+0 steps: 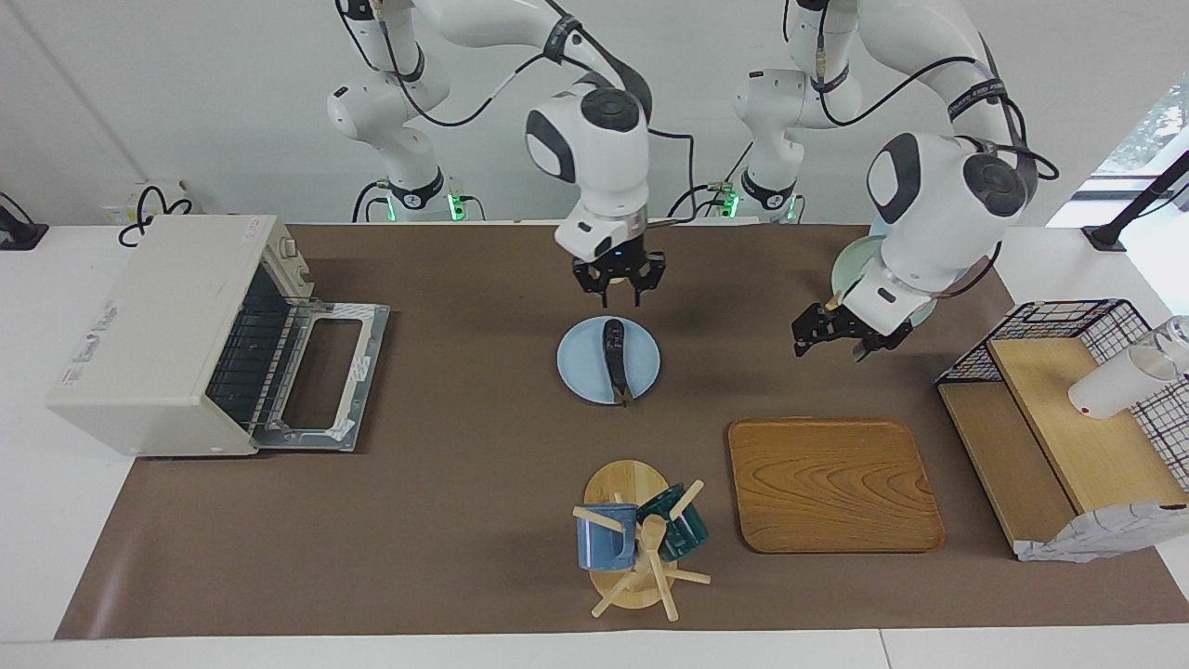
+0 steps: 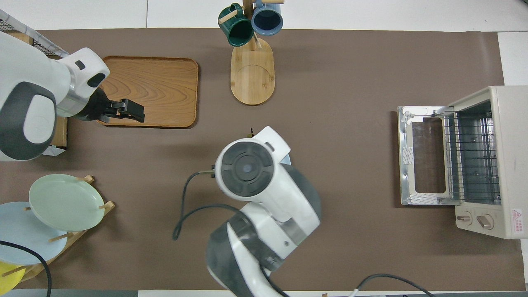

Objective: Put eggplant into oven

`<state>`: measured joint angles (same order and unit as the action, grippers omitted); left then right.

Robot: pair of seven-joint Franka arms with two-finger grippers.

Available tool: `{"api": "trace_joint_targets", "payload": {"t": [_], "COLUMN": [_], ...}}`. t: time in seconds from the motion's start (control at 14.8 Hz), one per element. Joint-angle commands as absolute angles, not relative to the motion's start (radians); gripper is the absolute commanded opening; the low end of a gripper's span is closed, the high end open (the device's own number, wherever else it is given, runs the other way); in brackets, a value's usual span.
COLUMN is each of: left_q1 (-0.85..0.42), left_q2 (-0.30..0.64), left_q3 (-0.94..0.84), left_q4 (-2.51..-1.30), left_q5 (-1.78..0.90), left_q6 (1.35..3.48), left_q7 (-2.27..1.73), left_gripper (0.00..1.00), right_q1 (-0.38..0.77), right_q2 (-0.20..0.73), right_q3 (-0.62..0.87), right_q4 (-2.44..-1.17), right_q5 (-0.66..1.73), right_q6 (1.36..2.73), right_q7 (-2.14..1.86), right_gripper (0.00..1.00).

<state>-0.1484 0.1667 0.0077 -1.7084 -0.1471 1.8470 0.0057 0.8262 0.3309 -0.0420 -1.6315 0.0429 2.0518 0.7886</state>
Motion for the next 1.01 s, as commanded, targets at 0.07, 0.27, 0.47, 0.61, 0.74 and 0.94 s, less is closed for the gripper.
{"api": "trace_joint_targets", "payload": {"t": [0.07,0.27,0.47,0.61,0.74,0.94], "left_q1": [-0.104,-0.084,-0.083,-0.084,-0.09,-0.098], "left_q2": [0.161,0.118,0.071,0.048,0.034,0.012], "left_q3": [0.006,0.02,0.023,0.023,0.023,0.021], "left_q4": [-1.597,-1.562,-1.562,-1.566,-1.577,-1.608], "left_q5": [-0.094,-0.086,-0.048,-0.034,-0.019,-0.015], "left_q6": [1.711,1.616,1.55,1.51,1.488,1.486], "left_q7": [0.021,0.02,0.02,0.015,0.014,0.014], "left_gripper": [1.0,1.0,1.0,1.0,1.0,1.0], "right_q1": [0.928,0.94,0.939,0.91,0.89,0.887], "right_q2": [0.497,0.466,0.453,0.451,0.453,0.446], "right_q3": [-0.049,-0.049,-0.049,-0.051,-0.051,-0.049], "right_q4": [-1.547,-1.649,-1.707,-1.718,-1.709,-1.75], "right_q5": [-0.047,-0.095,-0.155,-0.184,-0.201,-0.204], "right_q6": [2.16,2.219,2.272,2.289,2.283,2.319], "right_q7": [0.871,0.861,0.841,0.806,0.779,0.781], "right_gripper": [0.53,0.53,0.48,0.48,0.47,0.46]}}
